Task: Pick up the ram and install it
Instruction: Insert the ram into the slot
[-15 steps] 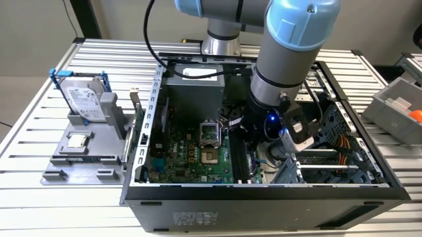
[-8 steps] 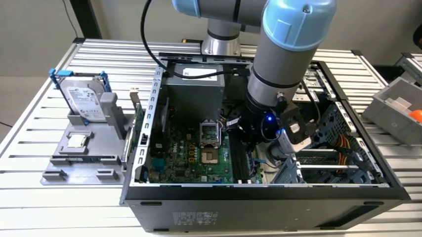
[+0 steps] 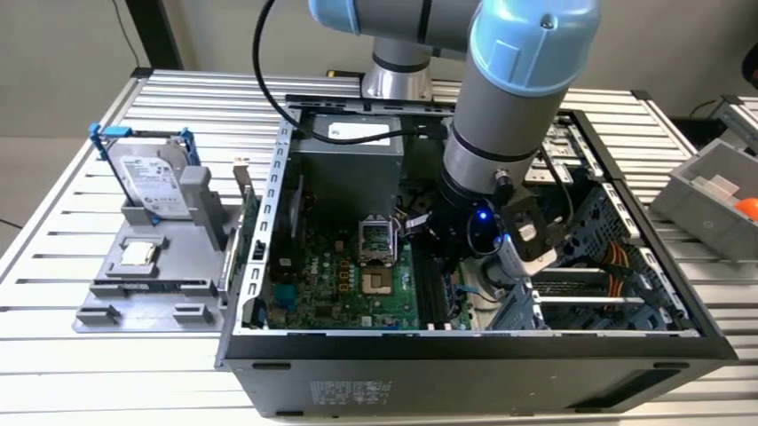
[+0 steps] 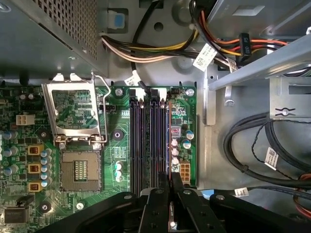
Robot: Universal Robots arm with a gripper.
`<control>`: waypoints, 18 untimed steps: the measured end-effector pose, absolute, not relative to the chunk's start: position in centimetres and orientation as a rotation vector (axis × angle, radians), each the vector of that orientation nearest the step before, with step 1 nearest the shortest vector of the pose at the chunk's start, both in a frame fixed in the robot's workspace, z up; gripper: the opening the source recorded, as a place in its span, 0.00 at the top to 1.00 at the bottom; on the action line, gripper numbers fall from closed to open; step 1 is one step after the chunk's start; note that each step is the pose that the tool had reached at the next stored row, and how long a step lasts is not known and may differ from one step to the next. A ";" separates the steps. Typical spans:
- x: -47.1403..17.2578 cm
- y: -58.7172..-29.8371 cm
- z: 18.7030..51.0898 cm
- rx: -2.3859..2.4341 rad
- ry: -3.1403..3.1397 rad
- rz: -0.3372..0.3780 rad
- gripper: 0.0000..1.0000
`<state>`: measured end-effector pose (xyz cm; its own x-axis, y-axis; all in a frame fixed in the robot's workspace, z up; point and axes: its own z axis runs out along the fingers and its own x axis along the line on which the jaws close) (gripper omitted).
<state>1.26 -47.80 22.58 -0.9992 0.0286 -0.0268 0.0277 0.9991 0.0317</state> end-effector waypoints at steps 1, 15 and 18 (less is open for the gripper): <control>1.3 -47.8 22.5 0.044 3.114 0.049 1.00; 1.1 -47.8 22.0 0.044 3.117 0.049 1.00; 1.1 -47.8 21.8 0.044 3.117 0.049 1.00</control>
<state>1.13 -47.81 21.83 -0.9993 0.0285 -0.0234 0.0277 0.9991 0.0315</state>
